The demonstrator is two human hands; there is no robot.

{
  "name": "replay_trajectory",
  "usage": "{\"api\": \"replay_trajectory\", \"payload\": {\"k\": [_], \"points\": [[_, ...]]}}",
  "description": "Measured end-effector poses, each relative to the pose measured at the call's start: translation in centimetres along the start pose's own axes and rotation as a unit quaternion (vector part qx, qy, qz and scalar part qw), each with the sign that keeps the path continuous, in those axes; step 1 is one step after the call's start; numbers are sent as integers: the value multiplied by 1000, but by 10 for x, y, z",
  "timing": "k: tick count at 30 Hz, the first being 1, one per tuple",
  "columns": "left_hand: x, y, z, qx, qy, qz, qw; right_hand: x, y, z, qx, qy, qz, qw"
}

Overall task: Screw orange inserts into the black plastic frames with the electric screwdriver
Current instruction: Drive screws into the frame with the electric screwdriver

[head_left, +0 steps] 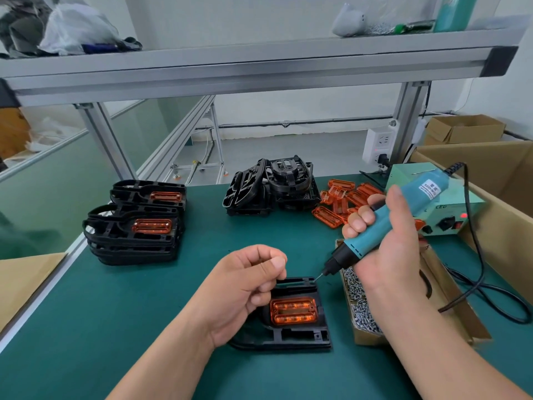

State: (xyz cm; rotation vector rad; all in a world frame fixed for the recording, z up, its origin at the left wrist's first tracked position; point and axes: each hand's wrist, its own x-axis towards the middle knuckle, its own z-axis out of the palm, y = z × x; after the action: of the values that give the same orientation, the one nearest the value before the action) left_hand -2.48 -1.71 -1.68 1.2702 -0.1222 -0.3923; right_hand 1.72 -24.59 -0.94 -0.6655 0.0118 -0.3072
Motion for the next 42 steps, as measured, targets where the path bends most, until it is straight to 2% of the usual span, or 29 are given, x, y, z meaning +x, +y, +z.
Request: {"api": "replay_trajectory", "payload": {"k": [4,13,22,42], "points": [[-1,-1,1,27,11,-4,1000,-3,0,1,7,-13,0,1000],[-5,-8,11,30,-18,-9,999,-8,-6,8,41,-43,-14,998],[-7,-7,19,-55,-15,-61,997,-16,-13,18,69,-53,-25,996],[-10,-7,24,-53,-19,-69,996,-18,-12,20,66,-56,-18,996]]}}
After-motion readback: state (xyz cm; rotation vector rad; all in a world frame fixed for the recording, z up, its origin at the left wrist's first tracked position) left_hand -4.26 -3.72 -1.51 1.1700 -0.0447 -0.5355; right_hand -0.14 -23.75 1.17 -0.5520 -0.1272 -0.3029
